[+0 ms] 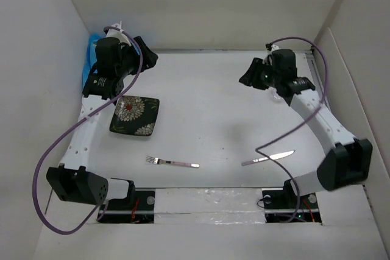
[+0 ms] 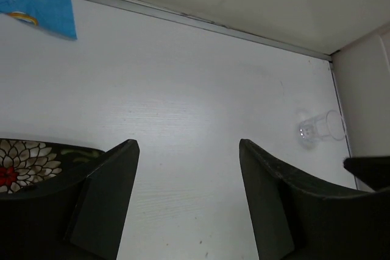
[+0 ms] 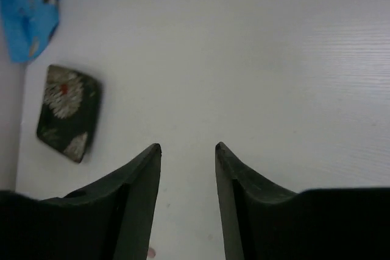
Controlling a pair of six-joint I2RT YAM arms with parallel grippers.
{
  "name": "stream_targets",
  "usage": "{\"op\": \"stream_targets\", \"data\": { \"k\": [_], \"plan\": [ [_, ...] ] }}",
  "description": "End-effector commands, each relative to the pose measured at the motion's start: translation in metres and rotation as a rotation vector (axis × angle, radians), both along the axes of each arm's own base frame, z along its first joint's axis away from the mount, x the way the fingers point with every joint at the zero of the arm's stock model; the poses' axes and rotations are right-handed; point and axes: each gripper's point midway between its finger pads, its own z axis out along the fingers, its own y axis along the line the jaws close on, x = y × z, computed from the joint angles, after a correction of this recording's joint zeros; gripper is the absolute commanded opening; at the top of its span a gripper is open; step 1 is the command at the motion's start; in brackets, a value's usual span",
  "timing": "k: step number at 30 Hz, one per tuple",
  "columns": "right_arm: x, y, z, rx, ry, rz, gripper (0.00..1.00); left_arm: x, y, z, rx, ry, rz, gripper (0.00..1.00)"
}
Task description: Set the dinner table for one person
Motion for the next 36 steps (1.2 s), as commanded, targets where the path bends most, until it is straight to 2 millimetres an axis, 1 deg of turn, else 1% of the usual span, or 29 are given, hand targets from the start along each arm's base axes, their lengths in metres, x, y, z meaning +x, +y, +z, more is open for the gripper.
{"op": "stream_targets", "data": {
  "k": [1, 2, 3, 4, 6, 7, 8, 9, 10, 13, 14, 15, 16, 17, 18, 19, 21, 22, 24, 25, 27, 28, 29, 30, 31, 32, 34, 35, 36],
  "plan": [
    [-0.052, 0.031, 0.088, 0.164, -0.265, 0.121, 0.31, 0.011, 0.015, 0.023, 0.0, -0.061, 0.091, 0.64],
    [-0.053, 0.03, 0.078, 0.156, -0.246, 0.118, 0.19, 0.013, 0.017, 0.022, 0.005, -0.059, 0.105, 0.63],
    [-0.068, 0.03, 0.088, 0.162, -0.272, 0.134, 0.06, 0.014, 0.021, 0.022, 0.013, -0.057, 0.124, 0.62],
    [-0.077, 0.028, 0.084, 0.154, -0.261, 0.144, 0.0, 0.016, 0.024, 0.019, 0.025, -0.049, 0.141, 0.61],
    [-0.093, 0.028, 0.068, 0.13, -0.239, 0.173, 0.0, 0.027, 0.039, 0.012, 0.039, -0.031, 0.209, 0.48],
    [-0.105, 0.029, 0.071, 0.131, -0.256, 0.191, 0.0, 0.031, 0.047, 0.007, 0.014, -0.009, 0.241, 0.28],
    [-0.114, 0.033, 0.055, 0.128, -0.23, 0.204, 0.0, 0.041, 0.049, -0.005, -0.011, 0.029, 0.233, 0.14],
    [-0.119, 0.034, 0.053, 0.137, -0.232, 0.209, 0.0, 0.045, 0.056, -0.011, -0.037, 0.048, 0.241, 0.03],
    [-0.125, 0.035, 0.056, 0.149, -0.249, 0.217, 0.0, 0.052, 0.073, -0.016, -0.057, 0.062, 0.28, 0.0],
    [-0.138, 0.04, 0.043, 0.149, -0.221, 0.242, 0.0, 0.069, 0.096, -0.045, -0.031, 0.135, 0.378, 0.0],
    [-0.143, 0.042, 0.033, 0.137, -0.203, 0.258, 0.0, 0.083, 0.118, -0.065, 0.05, 0.194, 0.477, 0.01],
    [-0.144, 0.042, 0.033, 0.137, -0.203, 0.258, 0.0, 0.083, 0.118, -0.065, 0.05, 0.194, 0.478, 0.01],
    [-0.147, 0.044, 0.031, 0.137, -0.202, 0.269, 0.0, 0.089, 0.127, -0.062, 0.076, 0.195, 0.522, 0.12],
    [-0.149, 0.044, 0.028, 0.14, -0.194, 0.276, 0.0, 0.097, 0.133, -0.084, 0.115, 0.25, 0.538, 0.16],
    [-0.155, 0.051, 0.021, 0.145, -0.183, 0.305, 0.02, 0.099, 0.137, -0.092, 0.138, 0.275, 0.558, 0.22],
    [-0.158, 0.055, 0.018, 0.158, -0.17, 0.315, 0.13, 0.106, 0.152, -0.105, 0.173, 0.301, 0.613, 0.25],
    [-0.164, 0.064, 0.014, 0.164, -0.161, 0.347, 0.27, 0.112, 0.156, -0.123, 0.191, 0.341, 0.633, 0.31],
    [-0.165, 0.067, 0.009, 0.161, -0.153, 0.352, 0.39, 0.12, 0.162, -0.139, 0.198, 0.372, 0.642, 0.37],
    [-0.167, 0.072, 0.0, 0.145, -0.122, 0.365, 0.44, 0.124, 0.173, -0.156, 0.219, 0.408, 0.678, 0.38],
    [-0.168, 0.074, 0.001, 0.134, -0.121, 0.372, 0.46, 0.133, 0.177, -0.172, 0.239, 0.435, 0.688, 0.42],
    [-0.171, 0.076, -0.003, 0.115, -0.102, 0.383, 0.47, 0.135, 0.194, -0.187, 0.259, 0.483, 0.724, 0.44],
    [-0.174, 0.077, -0.004, 0.107, -0.103, 0.391, 0.47, 0.143, 0.197, -0.184, 0.263, 0.47, 0.736, 0.46],
    [-0.172, 0.076, -0.003, 0.097, -0.107, 0.38, 0.47, 0.145, 0.206, -0.199, 0.279, 0.498, 0.758, 0.48],
    [-0.172, 0.074, -0.006, 0.086, -0.1, 0.378, 0.47, 0.148, 0.213, -0.201, 0.276, 0.496, 0.772, 0.49],
    [-0.174, 0.076, -0.008, 0.081, -0.095, 0.384, 0.47, 0.154, 0.217, -0.2, 0.264, 0.487, 0.772, 0.55],
    [-0.173, 0.074, -0.01, 0.072, -0.092, 0.378, 0.48, 0.158, 0.217, -0.212, 0.266, 0.502, 0.766, 0.59],
    [-0.171, 0.074, -0.016, 0.061, -0.075, 0.374, 0.48, 0.168, 0.232, -0.209, 0.253, 0.484, 0.785, 0.62],
    [-0.169, 0.074, -0.017, 0.056, -0.072, 0.366, 0.48, 0.171, 0.234, -0.222, 0.272, 0.505, 0.781, 0.63],
    [-0.167, 0.075, -0.017, 0.055, -0.068, 0.36, 0.48, 0.173, 0.235, -0.227, 0.281, 0.515, 0.781, 0.63]
  ]
}}
